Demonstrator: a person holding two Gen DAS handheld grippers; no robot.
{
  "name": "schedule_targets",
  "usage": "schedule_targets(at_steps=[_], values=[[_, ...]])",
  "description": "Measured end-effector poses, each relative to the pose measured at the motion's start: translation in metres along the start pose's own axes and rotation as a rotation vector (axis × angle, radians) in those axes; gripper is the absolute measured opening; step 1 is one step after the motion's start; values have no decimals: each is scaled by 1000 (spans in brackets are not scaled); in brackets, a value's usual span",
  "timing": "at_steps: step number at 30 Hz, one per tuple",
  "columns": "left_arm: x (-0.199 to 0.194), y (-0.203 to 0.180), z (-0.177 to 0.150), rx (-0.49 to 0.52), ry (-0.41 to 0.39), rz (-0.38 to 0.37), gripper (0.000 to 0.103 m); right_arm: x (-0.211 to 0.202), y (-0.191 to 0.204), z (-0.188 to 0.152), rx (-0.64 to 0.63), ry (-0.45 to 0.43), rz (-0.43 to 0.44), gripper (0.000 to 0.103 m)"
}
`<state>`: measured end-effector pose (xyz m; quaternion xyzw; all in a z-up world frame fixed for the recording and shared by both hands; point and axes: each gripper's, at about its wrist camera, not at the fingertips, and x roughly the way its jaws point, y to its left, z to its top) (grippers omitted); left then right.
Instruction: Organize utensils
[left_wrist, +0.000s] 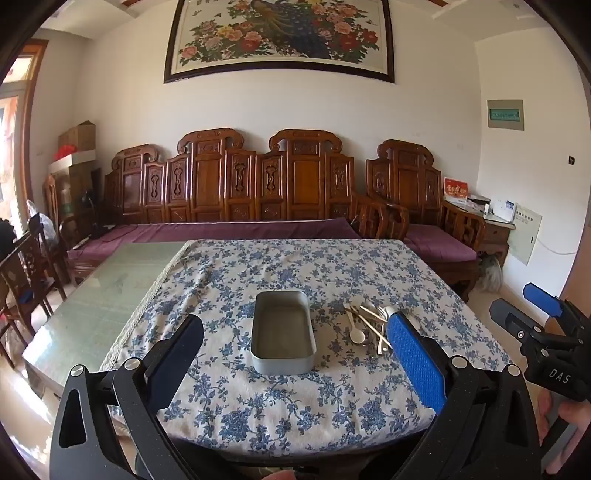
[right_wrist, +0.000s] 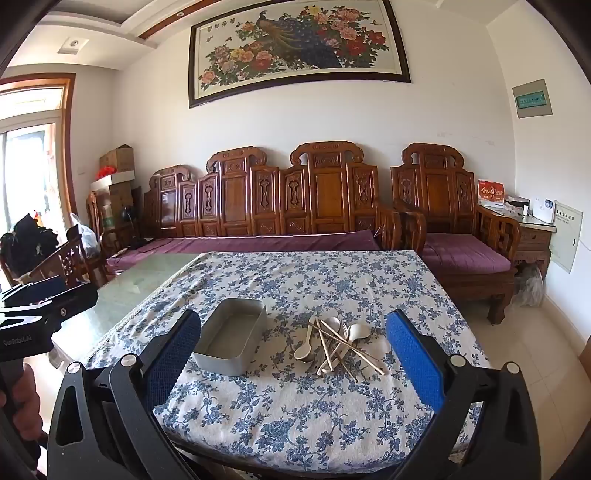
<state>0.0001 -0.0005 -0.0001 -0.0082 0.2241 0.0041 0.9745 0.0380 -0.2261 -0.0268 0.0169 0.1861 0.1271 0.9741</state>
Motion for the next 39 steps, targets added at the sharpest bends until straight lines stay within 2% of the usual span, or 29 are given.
schedule_targets(at_steps=[39], values=[[-5, -4, 6, -4, -10, -4, 97, -2, -1, 0, 0, -8, 1, 101]])
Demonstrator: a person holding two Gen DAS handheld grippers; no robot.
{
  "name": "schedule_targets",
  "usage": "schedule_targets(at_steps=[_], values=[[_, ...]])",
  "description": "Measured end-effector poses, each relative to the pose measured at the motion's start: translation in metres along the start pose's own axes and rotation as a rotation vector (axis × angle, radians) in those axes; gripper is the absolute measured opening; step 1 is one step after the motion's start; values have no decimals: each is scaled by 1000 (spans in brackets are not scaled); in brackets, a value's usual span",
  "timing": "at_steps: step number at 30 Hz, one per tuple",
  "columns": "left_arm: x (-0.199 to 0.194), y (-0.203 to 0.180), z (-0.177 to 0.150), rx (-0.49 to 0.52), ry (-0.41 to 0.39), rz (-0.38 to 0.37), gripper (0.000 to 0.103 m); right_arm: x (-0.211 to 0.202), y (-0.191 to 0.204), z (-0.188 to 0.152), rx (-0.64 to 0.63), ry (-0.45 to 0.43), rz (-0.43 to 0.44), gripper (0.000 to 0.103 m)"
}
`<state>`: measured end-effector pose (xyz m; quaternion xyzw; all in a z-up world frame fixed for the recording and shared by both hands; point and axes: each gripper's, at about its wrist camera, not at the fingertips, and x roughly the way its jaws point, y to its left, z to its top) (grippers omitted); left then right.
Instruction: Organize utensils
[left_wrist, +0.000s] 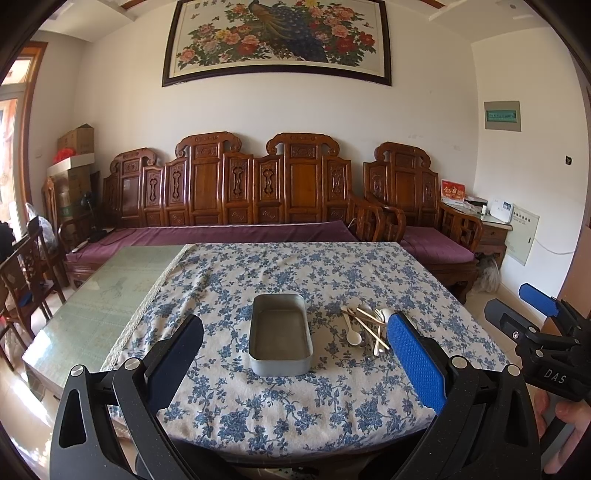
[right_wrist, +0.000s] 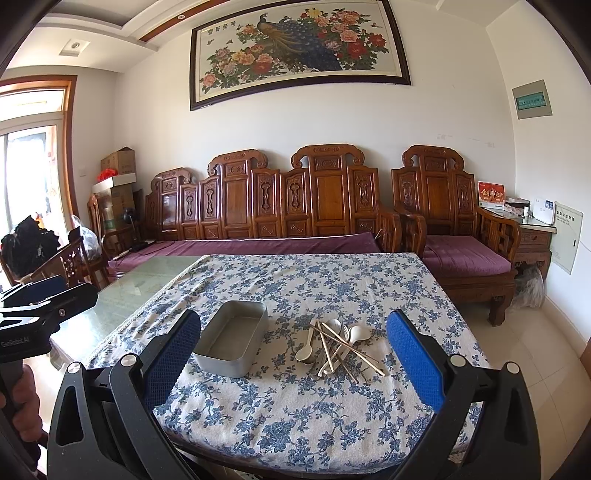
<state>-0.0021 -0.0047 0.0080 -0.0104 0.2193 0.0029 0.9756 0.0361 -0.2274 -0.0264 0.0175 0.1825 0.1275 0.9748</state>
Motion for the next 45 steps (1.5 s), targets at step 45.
schedule_targets(at_steps=[45], values=[[-1, -2, -3, 3, 2, -3, 97, 0, -2, -2, 1, -2, 1, 101]])
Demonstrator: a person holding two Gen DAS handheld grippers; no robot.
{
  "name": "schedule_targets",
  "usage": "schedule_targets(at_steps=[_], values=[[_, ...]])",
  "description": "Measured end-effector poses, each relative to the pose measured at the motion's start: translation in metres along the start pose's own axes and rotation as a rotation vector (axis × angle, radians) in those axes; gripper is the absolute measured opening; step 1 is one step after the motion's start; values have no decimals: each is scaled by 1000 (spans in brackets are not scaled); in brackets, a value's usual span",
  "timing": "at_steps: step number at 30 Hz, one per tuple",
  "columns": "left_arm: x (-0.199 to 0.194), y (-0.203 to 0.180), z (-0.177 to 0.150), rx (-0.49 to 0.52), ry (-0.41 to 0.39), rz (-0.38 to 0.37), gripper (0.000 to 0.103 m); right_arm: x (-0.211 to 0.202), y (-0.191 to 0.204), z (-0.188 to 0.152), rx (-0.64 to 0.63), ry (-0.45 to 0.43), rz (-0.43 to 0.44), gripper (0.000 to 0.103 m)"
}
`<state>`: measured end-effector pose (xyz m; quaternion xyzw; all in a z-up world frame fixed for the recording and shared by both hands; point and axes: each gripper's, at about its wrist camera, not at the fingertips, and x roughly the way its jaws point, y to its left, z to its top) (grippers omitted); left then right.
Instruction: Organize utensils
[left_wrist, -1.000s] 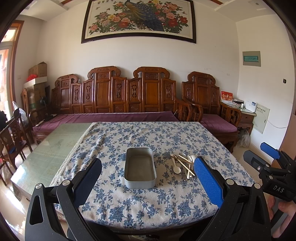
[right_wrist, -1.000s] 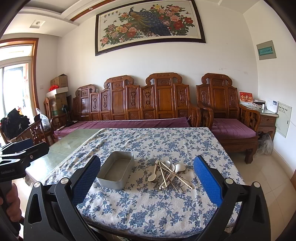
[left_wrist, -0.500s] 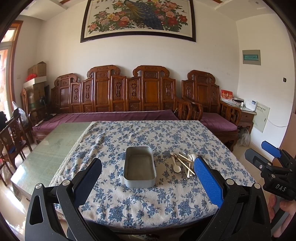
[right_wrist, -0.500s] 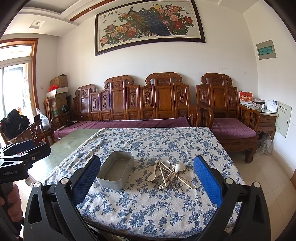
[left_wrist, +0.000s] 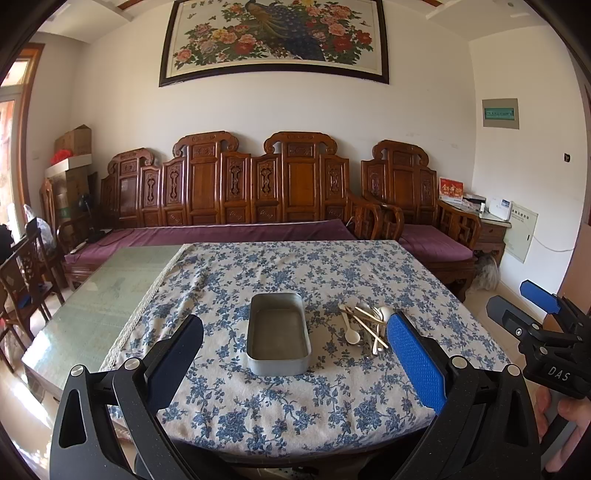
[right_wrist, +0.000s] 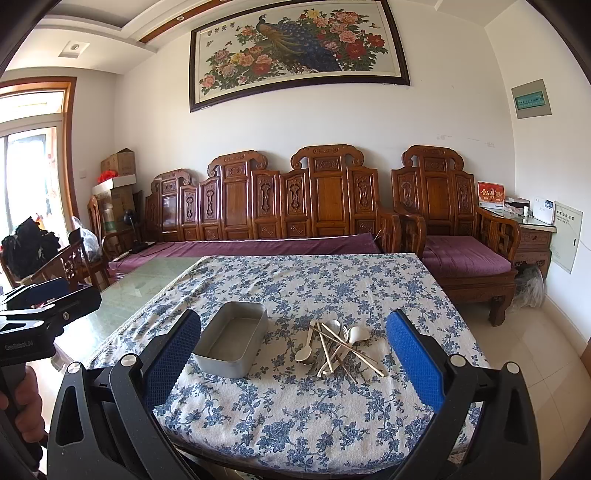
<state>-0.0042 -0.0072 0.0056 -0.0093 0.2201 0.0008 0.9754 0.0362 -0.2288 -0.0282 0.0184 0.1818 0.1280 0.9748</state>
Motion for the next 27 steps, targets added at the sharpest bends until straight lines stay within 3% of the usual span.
schedule_targets(at_steps=[10, 23, 27], values=[[26, 4, -12, -2, 54, -9, 97, 15, -6, -5, 8, 36, 5, 101], [118, 0, -53, 49, 253, -92, 97, 88, -33, -41, 3, 145, 13, 101], [139, 1, -63, 53, 289, -111, 97, 109, -44, -52, 6, 141, 8, 101]])
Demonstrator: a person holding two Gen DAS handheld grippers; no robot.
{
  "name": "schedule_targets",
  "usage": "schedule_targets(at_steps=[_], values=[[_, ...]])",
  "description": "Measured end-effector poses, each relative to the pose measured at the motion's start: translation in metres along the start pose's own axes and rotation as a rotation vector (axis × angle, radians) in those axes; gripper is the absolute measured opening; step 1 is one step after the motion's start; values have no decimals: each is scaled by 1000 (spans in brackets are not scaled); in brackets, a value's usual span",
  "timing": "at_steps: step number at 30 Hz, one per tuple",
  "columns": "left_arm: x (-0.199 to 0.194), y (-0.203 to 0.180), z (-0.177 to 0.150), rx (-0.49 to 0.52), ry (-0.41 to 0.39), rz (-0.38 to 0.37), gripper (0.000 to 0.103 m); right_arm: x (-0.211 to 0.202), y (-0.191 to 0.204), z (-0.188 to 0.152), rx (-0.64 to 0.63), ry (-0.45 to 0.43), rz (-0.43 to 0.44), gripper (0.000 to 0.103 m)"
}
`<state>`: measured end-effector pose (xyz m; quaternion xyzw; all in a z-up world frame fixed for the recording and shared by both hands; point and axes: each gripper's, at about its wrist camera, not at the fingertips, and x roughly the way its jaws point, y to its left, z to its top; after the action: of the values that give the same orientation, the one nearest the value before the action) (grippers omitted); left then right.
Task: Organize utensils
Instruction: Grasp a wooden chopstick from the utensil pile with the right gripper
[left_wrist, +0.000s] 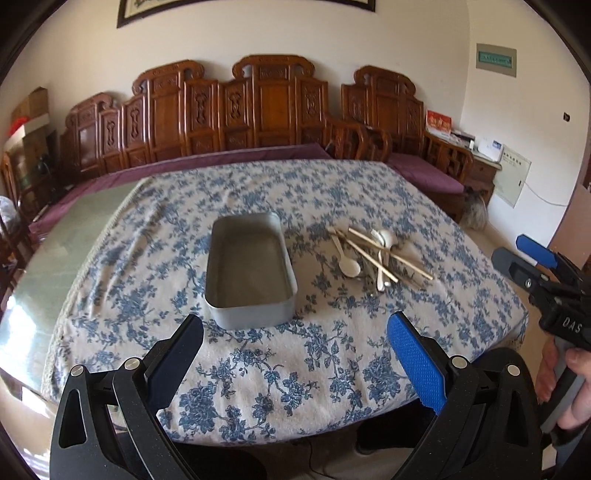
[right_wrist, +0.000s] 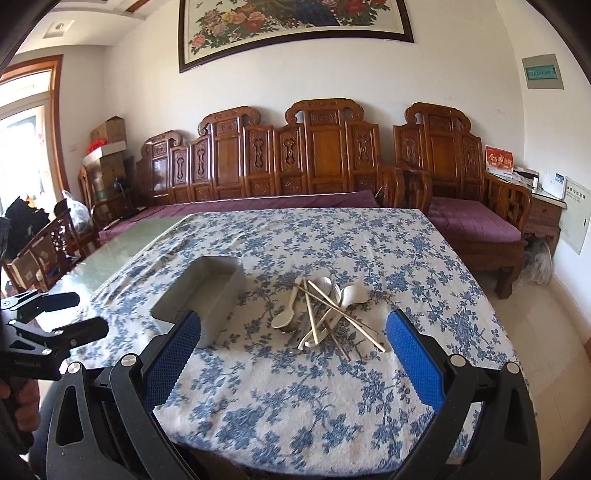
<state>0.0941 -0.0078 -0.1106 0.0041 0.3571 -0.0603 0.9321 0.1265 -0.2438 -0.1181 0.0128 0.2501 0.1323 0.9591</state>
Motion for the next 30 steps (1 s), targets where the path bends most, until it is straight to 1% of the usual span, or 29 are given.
schedule_targets(at_steps=[5, 11, 13, 15, 16, 19, 21, 24, 26, 27, 28, 30], values=[[22, 4, 6, -3, 32, -27, 97, 34, -9, -3, -33, 18, -15, 100], [46, 4, 20, 16, 48, -37, 97, 77, -29, 3, -17, 75, 6, 94], [55, 4, 24, 21, 51, -40, 97, 94, -34, 5, -24, 91, 27, 82], [62, 3, 28, 31, 52, -38, 97, 111, -37, 5, -35, 109, 35, 78], [67, 2, 31, 39, 55, -44, 97, 123, -38, 6, -44, 129, 46, 71], [81, 0, 38, 44, 72, -69, 97, 156, -40, 4, -64, 182, 72, 56], [90, -2, 41, 47, 79, -72, 97, 175, -42, 1, -65, 229, 106, 50], [102, -6, 45, 57, 95, -69, 97, 193, -42, -11, -68, 276, 135, 41], [107, -7, 46, 56, 102, -83, 97, 205, -43, -19, -52, 312, 153, 37], [109, -7, 46, 53, 101, -90, 97, 213, -43, -23, -46, 333, 164, 29], [110, -6, 44, 51, 102, -92, 97, 217, -42, -25, -45, 343, 168, 26], [111, -5, 42, 39, 110, -100, 97, 227, -41, -28, -43, 365, 165, 26]])
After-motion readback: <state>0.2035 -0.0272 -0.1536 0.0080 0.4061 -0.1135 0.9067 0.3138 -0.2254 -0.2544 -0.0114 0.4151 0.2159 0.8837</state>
